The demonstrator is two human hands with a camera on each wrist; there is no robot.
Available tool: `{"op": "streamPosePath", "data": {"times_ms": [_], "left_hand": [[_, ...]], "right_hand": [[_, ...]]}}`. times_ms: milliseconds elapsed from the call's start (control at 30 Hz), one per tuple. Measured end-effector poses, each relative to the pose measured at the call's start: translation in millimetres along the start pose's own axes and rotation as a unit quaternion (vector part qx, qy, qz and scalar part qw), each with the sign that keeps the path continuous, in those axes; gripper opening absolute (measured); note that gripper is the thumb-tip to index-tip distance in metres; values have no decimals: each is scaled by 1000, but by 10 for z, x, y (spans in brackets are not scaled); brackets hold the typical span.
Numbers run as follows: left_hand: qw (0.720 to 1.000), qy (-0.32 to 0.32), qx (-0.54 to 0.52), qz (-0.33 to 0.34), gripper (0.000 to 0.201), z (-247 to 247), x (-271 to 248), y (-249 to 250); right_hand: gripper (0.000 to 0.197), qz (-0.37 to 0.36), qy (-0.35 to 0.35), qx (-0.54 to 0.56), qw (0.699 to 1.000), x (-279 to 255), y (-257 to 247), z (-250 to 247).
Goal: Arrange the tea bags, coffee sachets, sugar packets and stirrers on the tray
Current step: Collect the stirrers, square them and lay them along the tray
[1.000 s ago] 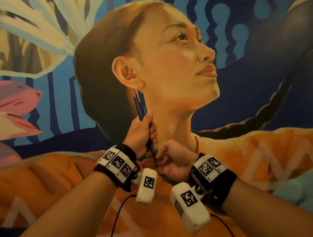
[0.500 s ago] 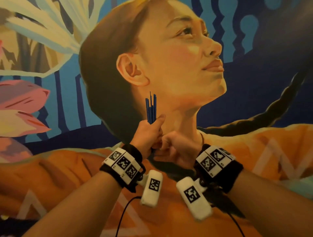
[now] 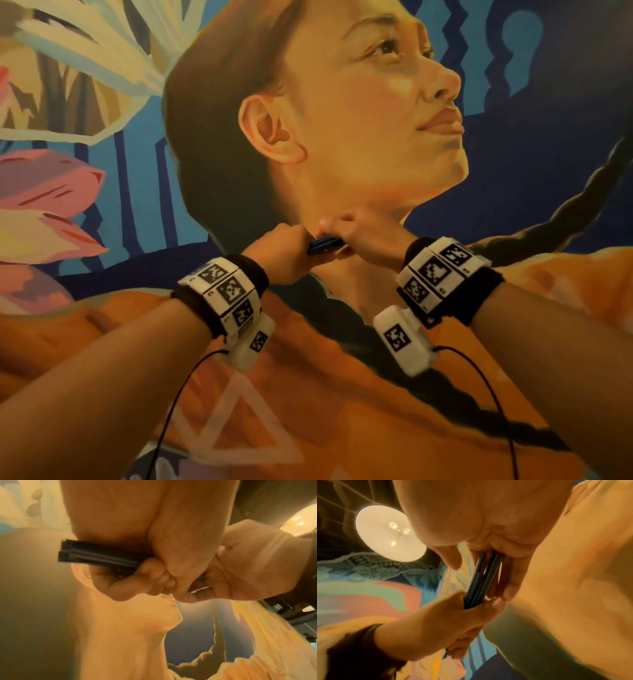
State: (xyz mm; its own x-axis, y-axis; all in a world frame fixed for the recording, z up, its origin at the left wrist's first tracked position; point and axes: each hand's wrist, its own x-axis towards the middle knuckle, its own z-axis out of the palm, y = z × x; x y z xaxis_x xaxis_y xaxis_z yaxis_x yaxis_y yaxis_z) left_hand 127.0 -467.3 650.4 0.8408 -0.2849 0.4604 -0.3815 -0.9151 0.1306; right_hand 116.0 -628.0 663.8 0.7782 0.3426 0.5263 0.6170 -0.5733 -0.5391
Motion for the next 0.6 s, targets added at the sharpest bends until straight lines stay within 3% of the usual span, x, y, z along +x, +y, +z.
{"op": "streamPosePath", "data": {"times_ms": [67,167,367,467,600], "left_hand": [[998,-6,55,-4,40,-52,10,-3],[995,13,103,-15,37,-99,53,45],[988,34,150,7,10,-136,103,190],[988,34,148,21,17,-118,97,242],[988,42,139,42,25,-88,96,316]], "right_hand": [[13,-31,-61,-130,989,-41,-30,-39],[15,-56,-57,-279,957,-37,-85,-30],[15,-25,29,-384,922,-77,-67,-22],[13,-42,53,-419,906,-100,-44,35],[11,-24,56,-402,913,-100,-35,150]]}}
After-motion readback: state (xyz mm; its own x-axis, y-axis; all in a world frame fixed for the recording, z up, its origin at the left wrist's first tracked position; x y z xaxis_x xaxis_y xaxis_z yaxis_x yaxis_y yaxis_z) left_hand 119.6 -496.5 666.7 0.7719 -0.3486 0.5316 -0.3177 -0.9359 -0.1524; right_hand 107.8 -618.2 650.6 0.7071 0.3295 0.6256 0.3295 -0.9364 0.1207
